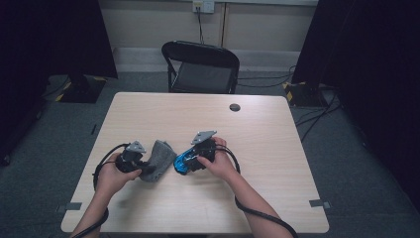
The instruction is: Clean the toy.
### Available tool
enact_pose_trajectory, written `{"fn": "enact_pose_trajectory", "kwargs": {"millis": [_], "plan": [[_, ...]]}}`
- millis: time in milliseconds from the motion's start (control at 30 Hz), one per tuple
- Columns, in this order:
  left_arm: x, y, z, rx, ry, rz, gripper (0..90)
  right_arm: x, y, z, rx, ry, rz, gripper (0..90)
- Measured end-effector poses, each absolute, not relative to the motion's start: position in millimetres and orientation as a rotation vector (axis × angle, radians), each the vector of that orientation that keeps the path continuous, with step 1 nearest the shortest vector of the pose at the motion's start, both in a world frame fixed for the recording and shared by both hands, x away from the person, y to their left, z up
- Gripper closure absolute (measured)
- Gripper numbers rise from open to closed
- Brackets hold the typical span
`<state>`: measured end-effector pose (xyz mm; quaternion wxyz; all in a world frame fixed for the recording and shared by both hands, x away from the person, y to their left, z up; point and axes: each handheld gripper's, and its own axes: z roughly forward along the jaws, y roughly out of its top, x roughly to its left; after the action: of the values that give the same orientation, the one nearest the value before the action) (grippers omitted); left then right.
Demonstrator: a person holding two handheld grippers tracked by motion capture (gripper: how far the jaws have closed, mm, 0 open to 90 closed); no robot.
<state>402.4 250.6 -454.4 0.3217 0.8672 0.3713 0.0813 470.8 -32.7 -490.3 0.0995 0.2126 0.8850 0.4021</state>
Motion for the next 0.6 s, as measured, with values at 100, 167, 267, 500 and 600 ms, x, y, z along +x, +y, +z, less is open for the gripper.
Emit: {"fn": "enact_pose_trajectory", "kwargs": {"millis": [100, 167, 267, 500, 600], "plan": [[413, 255, -447, 2.241, 1.016, 0.276, 76.5, 471, -33, -490, 0.63, 2.618, 1.186, 4.4], [424, 252, -443, 2.219, 1.021, 0.316, 76.4, 471, -32, -490, 0.631, 2.617, 1.186, 4.4], [441, 243, -437, 2.206, 1.017, 0.335, 76.2, 471, -33, -490, 0.629, 2.616, 1.187, 4.4], [477, 208, -444, 2.292, 0.936, 0.355, 75.9, 471, -33, -490, 0.625, 2.615, 1.191, 4.4], [488, 196, -452, 2.322, 0.911, 0.346, 75.8, 471, -33, -491, 0.626, 2.615, 1.192, 4.4]]}}
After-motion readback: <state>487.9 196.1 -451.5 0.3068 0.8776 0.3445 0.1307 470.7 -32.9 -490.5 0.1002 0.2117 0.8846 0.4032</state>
